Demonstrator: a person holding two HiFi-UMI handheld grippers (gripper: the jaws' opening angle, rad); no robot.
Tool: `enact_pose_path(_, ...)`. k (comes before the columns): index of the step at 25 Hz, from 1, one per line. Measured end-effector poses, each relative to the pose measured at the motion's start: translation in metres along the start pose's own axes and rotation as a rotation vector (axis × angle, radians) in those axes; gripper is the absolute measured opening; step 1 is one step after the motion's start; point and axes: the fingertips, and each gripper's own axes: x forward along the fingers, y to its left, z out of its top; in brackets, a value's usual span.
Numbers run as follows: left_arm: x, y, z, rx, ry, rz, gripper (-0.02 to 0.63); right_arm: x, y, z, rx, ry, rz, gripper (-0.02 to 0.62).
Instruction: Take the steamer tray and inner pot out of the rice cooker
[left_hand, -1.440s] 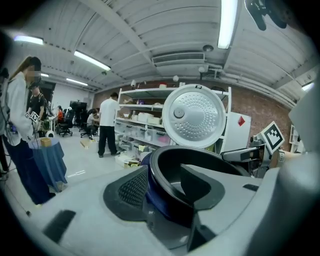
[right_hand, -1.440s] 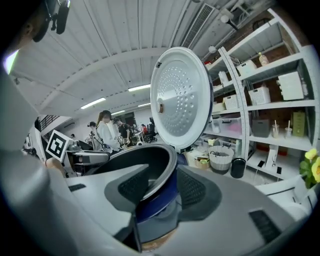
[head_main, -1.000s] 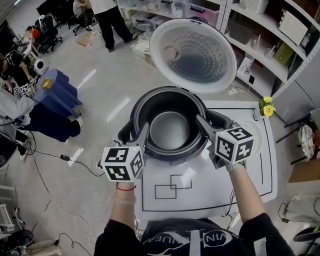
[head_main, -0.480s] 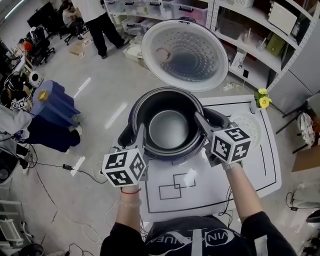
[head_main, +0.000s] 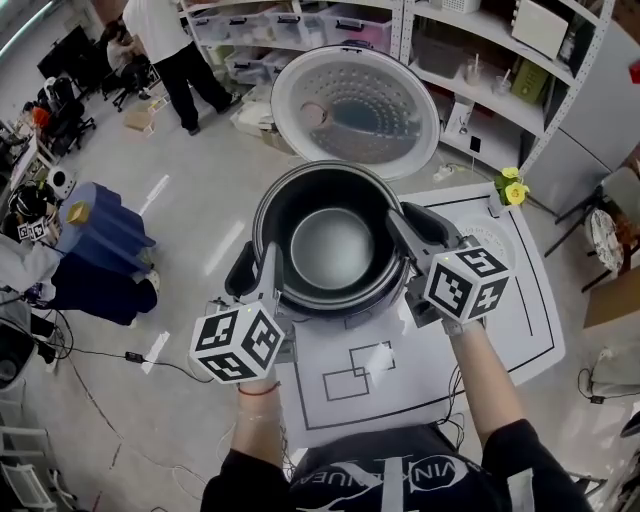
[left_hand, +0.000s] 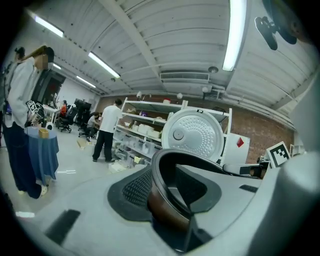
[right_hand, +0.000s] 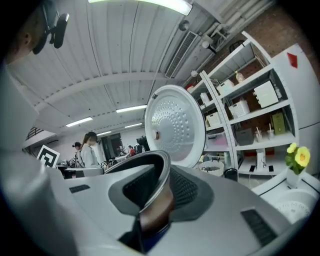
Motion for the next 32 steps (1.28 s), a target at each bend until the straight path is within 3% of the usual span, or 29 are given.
enact_pose_path(10,-0.036,-0.037,0.056,0.027,-0.168,0.019,0.126,-0.039,0.023,0.058,-0.026,-0.145,0.072,0.087)
enact_pose_path(18,-0.068,-0.089,0.077,0.044,-0.244,0.008,0.126,-0.089,0.023,0.090,-0.045,-0.204,0.093,0.087)
enact_pose_path(26,-0.082,-0.150,0.058,0.042,-0.237,-0.067,0.126,-0.157,-0.005,0.086,-0.038,-0.222,0.029,0.087)
enact_pose_path(32,-0.068,-0.204,0.027,0.039,-0.173,-0.149,0.126,-0.210,-0.049,0.077,-0.017,-0.222,-0.059,0.087)
